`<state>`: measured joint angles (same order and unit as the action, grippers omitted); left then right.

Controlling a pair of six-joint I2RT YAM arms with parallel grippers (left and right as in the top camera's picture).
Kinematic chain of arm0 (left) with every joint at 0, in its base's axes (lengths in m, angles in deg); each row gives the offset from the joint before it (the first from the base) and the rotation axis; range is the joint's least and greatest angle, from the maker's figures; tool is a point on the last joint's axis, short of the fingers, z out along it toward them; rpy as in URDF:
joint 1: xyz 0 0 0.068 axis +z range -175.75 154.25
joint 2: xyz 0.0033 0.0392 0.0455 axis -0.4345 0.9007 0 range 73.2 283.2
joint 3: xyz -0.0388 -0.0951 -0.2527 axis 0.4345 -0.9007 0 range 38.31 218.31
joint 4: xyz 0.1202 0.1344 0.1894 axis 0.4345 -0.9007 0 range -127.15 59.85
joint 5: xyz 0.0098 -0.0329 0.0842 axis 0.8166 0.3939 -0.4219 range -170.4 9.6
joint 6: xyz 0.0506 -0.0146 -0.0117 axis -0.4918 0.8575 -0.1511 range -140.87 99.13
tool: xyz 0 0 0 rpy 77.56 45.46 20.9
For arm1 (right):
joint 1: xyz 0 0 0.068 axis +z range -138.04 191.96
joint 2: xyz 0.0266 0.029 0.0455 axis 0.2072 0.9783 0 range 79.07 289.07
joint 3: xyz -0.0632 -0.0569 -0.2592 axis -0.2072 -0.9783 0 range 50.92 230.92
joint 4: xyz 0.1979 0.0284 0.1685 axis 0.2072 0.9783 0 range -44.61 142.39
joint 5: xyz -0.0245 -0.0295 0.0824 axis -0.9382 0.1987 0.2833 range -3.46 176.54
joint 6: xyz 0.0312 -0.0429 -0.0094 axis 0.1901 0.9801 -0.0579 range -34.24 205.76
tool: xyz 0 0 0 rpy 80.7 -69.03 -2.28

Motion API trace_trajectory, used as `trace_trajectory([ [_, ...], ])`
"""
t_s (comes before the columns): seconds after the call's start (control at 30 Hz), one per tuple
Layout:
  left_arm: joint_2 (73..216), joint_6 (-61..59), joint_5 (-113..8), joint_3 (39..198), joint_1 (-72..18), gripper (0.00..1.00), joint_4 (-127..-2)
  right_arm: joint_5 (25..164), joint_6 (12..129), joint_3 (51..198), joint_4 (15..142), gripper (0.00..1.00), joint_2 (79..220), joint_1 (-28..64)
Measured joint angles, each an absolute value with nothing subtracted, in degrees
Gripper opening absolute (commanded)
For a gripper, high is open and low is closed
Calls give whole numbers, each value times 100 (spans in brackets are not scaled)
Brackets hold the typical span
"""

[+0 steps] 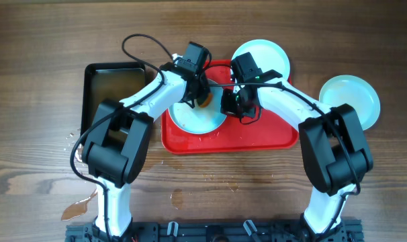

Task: Clean dirty plates on tray and stack at the side
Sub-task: 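Scrub the held plate with the sponge in the left gripper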

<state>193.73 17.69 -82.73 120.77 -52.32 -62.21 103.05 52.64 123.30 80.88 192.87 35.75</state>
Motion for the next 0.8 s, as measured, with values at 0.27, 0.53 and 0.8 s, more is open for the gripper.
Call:
trace_trajectory([
  [0.27,19266,1772,-8205,12190,-5132,4,-8627,10561,5380,12330,8158,4,19289,3686],
  [0.53,19410,-696,-5386,12011,-5099,4,-8970,10561,5417,12330,8158,4,19289,3689],
  [0.8,19244,1212,-7779,12092,-5241,4,-7705,10487,5264,12341,8053,4,19289,3608],
])
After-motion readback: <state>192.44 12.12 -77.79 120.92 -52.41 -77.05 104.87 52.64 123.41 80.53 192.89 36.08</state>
